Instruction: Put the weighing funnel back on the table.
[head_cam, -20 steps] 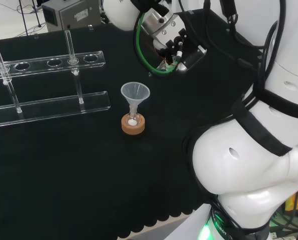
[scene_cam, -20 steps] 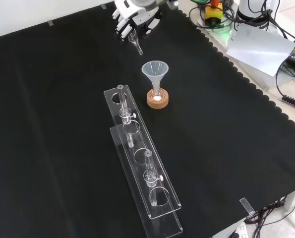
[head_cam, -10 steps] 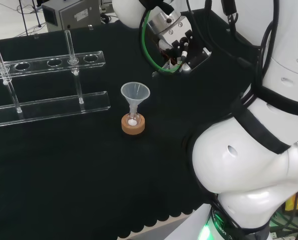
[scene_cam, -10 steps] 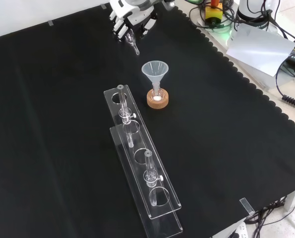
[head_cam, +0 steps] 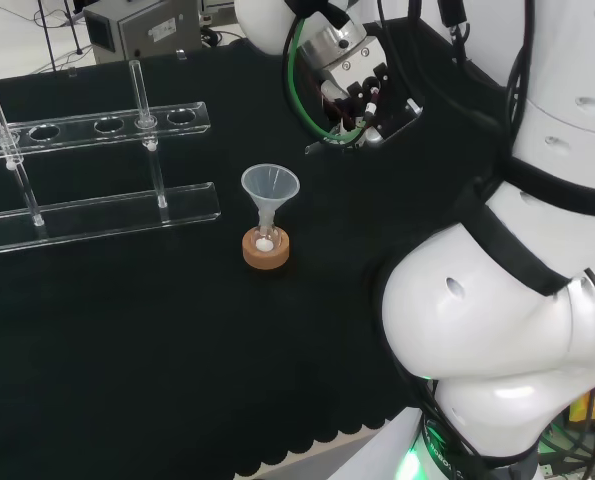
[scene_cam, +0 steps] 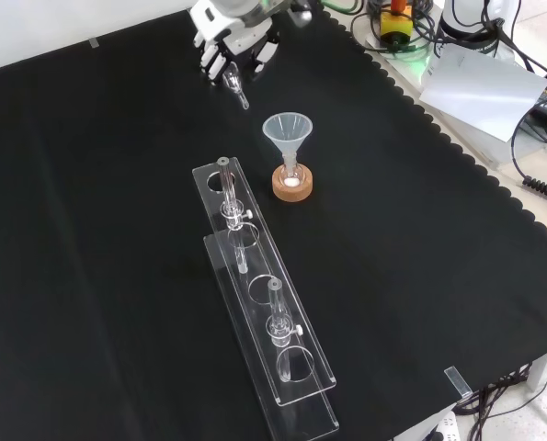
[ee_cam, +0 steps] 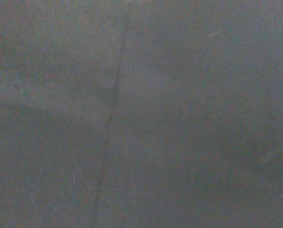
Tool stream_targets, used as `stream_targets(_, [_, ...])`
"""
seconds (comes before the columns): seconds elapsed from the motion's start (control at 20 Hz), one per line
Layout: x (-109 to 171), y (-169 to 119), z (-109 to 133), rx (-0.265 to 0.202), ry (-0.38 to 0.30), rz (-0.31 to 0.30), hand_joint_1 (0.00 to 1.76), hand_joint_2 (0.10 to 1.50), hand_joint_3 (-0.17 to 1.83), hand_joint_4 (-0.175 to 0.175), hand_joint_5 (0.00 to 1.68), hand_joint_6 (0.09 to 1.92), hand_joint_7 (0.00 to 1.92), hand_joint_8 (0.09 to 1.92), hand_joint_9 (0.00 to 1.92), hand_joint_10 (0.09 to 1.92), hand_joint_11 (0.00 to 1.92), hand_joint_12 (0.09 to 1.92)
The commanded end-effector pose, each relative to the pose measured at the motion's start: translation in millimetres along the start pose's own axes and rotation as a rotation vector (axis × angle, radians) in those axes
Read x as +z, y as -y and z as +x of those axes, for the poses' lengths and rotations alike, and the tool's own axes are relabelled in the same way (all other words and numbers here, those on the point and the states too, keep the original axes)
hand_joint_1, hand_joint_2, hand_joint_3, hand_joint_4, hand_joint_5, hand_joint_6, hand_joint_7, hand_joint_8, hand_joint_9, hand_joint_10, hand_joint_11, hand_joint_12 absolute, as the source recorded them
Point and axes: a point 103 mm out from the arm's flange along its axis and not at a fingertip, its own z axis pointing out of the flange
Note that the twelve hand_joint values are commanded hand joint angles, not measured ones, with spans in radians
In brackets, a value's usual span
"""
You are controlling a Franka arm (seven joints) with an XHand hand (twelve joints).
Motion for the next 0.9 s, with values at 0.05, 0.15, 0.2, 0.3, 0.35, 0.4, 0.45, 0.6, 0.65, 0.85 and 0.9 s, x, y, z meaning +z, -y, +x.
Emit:
stream_targets(0.05, [30,-51,-8,-0.024,-0.059,0.042,1.05,1.16,-0.17,0.175,1.06,0.94,0.55,0.59,0.91,0.43,0.57,1.21])
stream_targets(0.15, [37,-61,-9,-0.028,-0.069,0.052,1.05,1.16,-0.17,0.175,1.06,0.94,0.55,0.59,0.91,0.43,0.57,1.21])
stream_targets(0.2, [40,-65,-10,-0.031,-0.071,0.059,1.05,1.16,-0.17,0.175,1.06,0.94,0.55,0.59,0.91,0.43,0.57,1.21])
stream_targets(0.3, [47,-74,-9,-0.034,-0.081,0.069,1.05,1.16,-0.17,0.175,1.06,0.94,0.55,0.59,0.91,0.43,0.57,1.21])
stream_targets(0.35, [50,-78,-9,-0.038,-0.084,0.074,1.05,1.16,-0.17,0.175,1.06,0.94,0.55,0.59,0.91,0.43,0.57,1.21])
stream_targets(0.4, [53,-81,-8,-0.042,-0.086,0.076,1.05,1.16,-0.17,0.175,1.06,0.94,0.55,0.59,0.91,0.43,0.57,1.22])
stream_targets(0.45, [56,-85,-7,-0.046,-0.087,0.078,1.05,1.16,-0.17,0.175,1.06,0.94,0.55,0.59,0.90,0.43,0.58,1.22])
stream_targets(0.6, [66,-96,-2,-0.055,-0.094,0.091,1.05,1.16,-0.17,0.175,1.05,0.94,0.55,0.59,0.91,0.43,0.58,1.22])
stream_targets(0.65, [70,-100,0,-0.059,-0.098,0.094,1.05,1.16,-0.17,0.175,1.05,0.94,0.55,0.59,0.91,0.43,0.58,1.22])
stream_targets(0.85, [82,-111,5,-0.070,-0.113,0.109,1.05,1.16,-0.17,0.175,1.05,0.95,0.55,0.59,0.91,0.43,0.58,1.22])
stream_targets(0.9, [85,-114,6,-0.074,-0.116,0.110,1.05,1.16,-0.17,0.175,1.05,0.95,0.55,0.59,0.91,0.43,0.58,1.22])
